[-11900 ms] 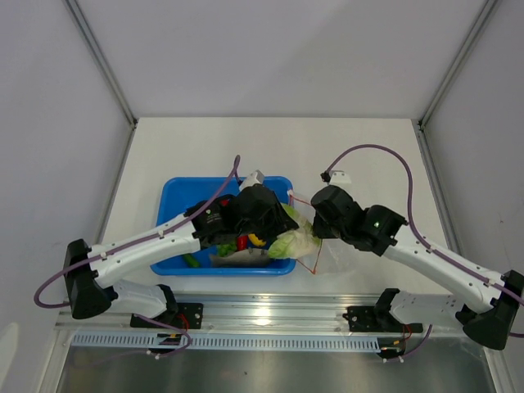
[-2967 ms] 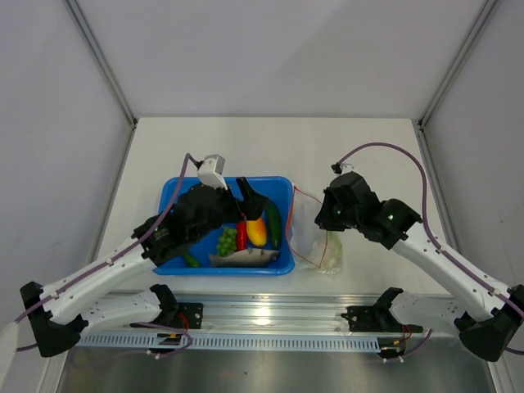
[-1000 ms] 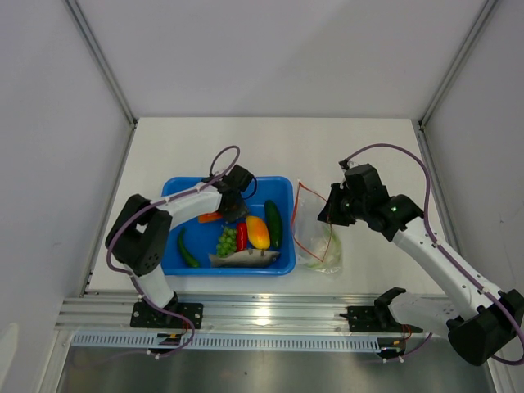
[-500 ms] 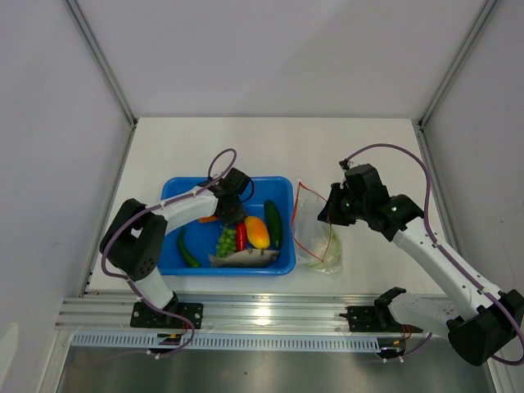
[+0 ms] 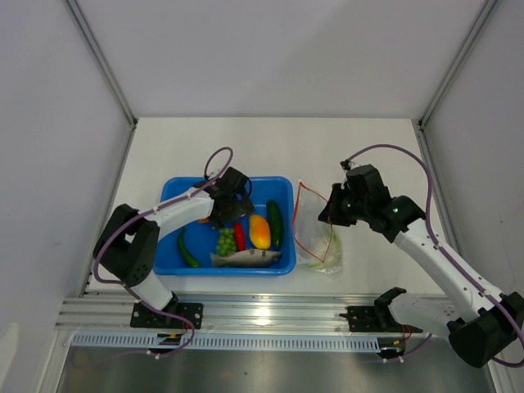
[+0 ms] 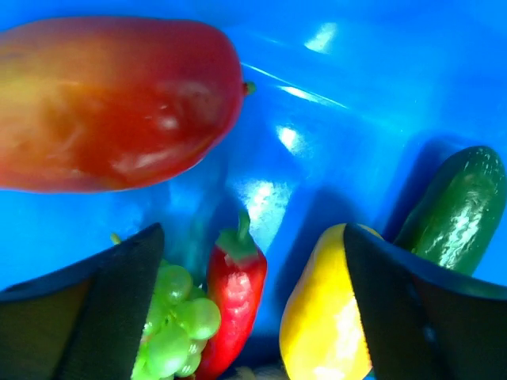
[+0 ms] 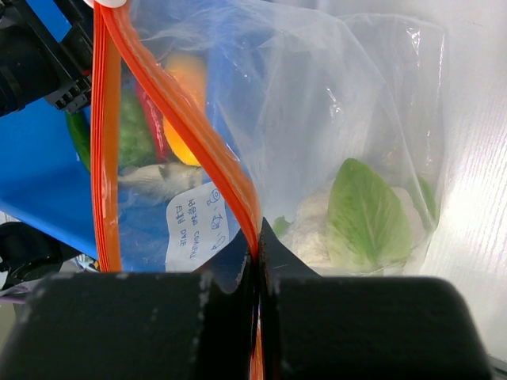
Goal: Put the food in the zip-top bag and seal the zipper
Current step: Pick up the fake fruit from the bin.
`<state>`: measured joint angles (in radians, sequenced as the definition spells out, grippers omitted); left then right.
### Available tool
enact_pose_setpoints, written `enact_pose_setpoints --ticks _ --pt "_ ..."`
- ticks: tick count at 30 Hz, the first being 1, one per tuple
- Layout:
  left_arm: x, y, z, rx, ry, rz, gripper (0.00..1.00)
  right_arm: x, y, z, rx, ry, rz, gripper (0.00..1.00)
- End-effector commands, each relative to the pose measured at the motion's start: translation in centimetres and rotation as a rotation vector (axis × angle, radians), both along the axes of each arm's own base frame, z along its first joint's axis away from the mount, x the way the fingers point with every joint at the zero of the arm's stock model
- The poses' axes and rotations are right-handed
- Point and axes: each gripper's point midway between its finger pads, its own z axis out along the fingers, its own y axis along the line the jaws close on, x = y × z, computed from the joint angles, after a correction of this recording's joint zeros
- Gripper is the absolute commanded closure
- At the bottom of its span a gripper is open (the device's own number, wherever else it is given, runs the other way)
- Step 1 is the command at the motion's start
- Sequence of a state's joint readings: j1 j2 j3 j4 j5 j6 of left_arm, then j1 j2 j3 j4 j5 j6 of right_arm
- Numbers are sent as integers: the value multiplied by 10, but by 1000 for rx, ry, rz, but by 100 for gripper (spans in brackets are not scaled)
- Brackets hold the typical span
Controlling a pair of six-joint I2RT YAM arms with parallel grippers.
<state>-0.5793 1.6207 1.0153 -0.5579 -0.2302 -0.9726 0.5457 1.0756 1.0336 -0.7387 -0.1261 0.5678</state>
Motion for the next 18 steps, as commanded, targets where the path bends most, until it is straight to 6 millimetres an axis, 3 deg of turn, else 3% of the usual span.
enact_pose_setpoints --ticks 1,6,11,14,18 --pt "9 10 24 12 -70 47 1 -1 1 9 26 -30 10 100" --pt "1 11 43 7 -93 76 1 -1 1 8 26 -26 10 100" --pt "-9 -18 69 -61 -130 10 1 -1 2 6 33 -19 12 100" --pt "-13 -31 70 -112 -112 -8 0 -1 4 7 38 -19 12 100" --pt "-21 -47 55 -179 -45 -20 0 -2 2 7 36 -17 11 100"
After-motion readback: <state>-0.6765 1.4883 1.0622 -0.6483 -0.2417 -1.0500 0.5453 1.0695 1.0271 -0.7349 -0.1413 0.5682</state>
